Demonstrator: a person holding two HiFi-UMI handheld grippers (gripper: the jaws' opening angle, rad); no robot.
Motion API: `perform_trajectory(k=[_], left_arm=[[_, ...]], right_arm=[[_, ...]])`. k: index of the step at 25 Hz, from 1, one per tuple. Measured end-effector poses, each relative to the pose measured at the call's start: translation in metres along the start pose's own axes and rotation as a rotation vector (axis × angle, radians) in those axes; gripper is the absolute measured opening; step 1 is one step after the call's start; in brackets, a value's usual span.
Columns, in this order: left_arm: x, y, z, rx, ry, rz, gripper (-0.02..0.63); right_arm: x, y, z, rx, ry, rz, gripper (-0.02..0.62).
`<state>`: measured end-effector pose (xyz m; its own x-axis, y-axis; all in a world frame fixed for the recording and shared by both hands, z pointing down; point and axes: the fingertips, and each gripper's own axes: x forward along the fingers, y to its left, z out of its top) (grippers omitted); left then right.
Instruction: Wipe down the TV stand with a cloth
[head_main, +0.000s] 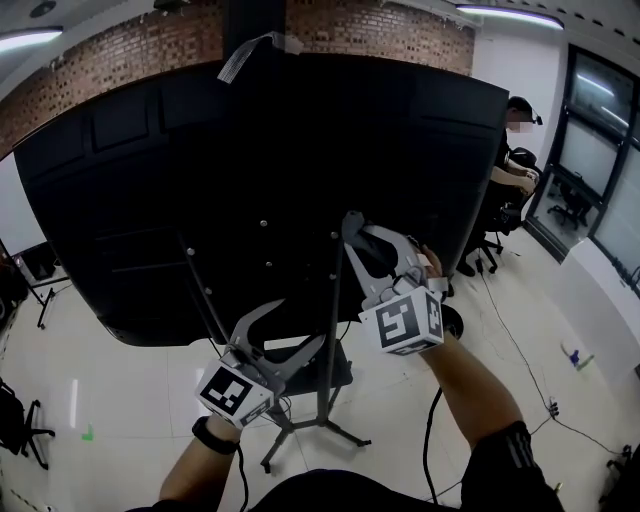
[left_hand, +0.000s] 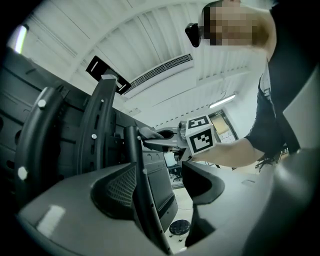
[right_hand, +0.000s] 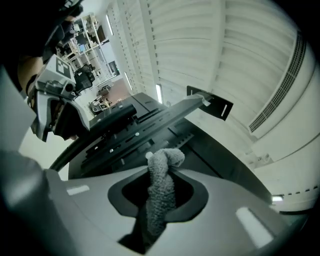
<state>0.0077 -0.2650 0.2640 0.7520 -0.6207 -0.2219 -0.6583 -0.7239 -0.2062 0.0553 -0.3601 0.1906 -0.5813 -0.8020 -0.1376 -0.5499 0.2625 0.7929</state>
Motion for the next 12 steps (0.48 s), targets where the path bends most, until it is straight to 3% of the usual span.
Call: perform_trajectory(k=[7, 12], left_arm=[[0.017, -0.004, -0.007, 0.009, 0.029, 0.018, 0.31], [0.033, -0.012, -0.013, 0.01, 0.038, 0.012, 0.31]], right_arm=[[0.022, -0.007, -0.043, 0.008, 0.04, 0.03, 0.064], [0.011, -0.029, -0.07, 0.036, 0.052, -0.001, 0.062]])
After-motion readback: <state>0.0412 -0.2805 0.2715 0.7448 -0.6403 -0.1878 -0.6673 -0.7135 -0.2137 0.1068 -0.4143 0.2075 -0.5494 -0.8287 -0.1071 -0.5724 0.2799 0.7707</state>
